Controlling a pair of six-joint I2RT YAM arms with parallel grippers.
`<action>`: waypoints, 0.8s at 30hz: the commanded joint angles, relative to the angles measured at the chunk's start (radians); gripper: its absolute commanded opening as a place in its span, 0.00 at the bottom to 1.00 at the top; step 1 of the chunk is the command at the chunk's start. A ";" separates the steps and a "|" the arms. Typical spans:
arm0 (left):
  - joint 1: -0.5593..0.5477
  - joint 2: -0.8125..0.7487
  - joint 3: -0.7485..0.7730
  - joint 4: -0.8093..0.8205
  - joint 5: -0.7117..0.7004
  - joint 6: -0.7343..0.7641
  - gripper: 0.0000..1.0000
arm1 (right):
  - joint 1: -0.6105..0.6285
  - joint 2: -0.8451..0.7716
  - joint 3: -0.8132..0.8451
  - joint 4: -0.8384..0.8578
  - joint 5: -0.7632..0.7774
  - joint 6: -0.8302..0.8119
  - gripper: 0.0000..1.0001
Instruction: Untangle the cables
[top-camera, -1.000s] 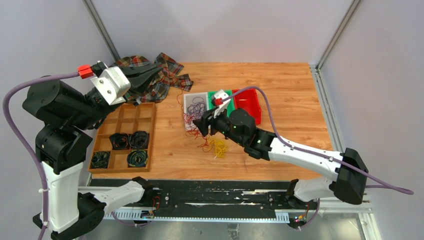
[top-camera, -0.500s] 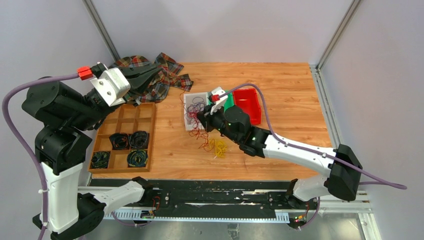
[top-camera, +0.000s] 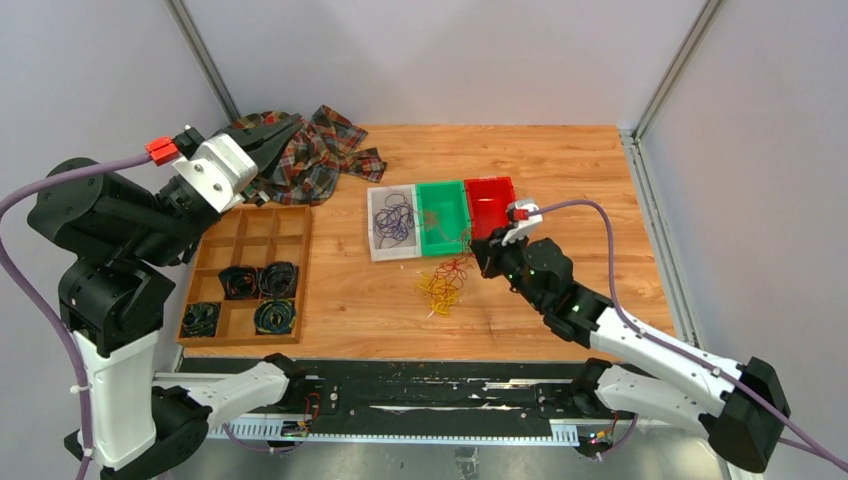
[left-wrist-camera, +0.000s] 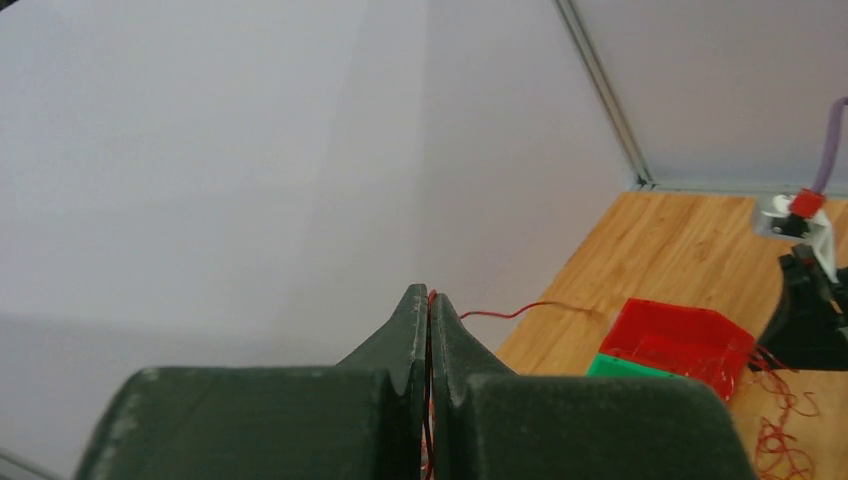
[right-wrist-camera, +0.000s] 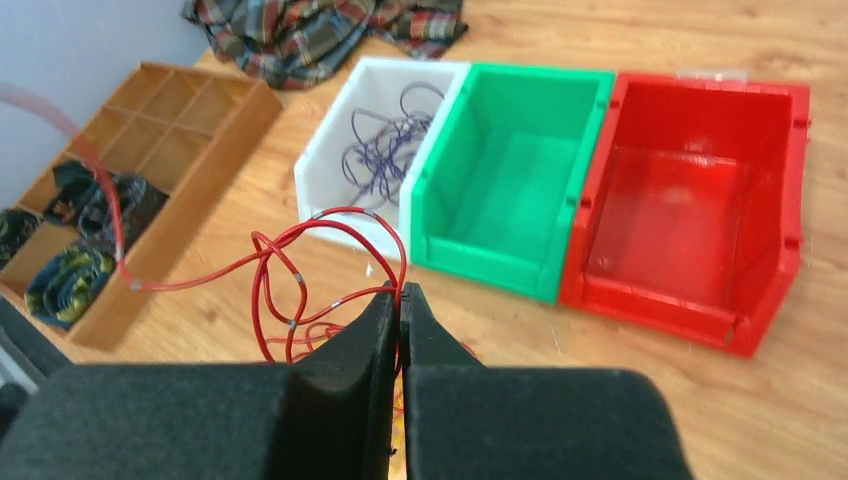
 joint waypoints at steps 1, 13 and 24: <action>-0.006 0.010 0.055 0.032 -0.121 0.054 0.00 | -0.014 -0.107 -0.085 -0.114 0.042 0.028 0.01; -0.006 0.027 0.093 0.365 -0.396 0.090 0.00 | -0.014 -0.280 -0.243 -0.294 0.083 0.101 0.00; -0.006 0.011 0.056 0.226 -0.210 0.012 0.00 | -0.014 -0.275 -0.199 -0.298 0.035 0.084 0.01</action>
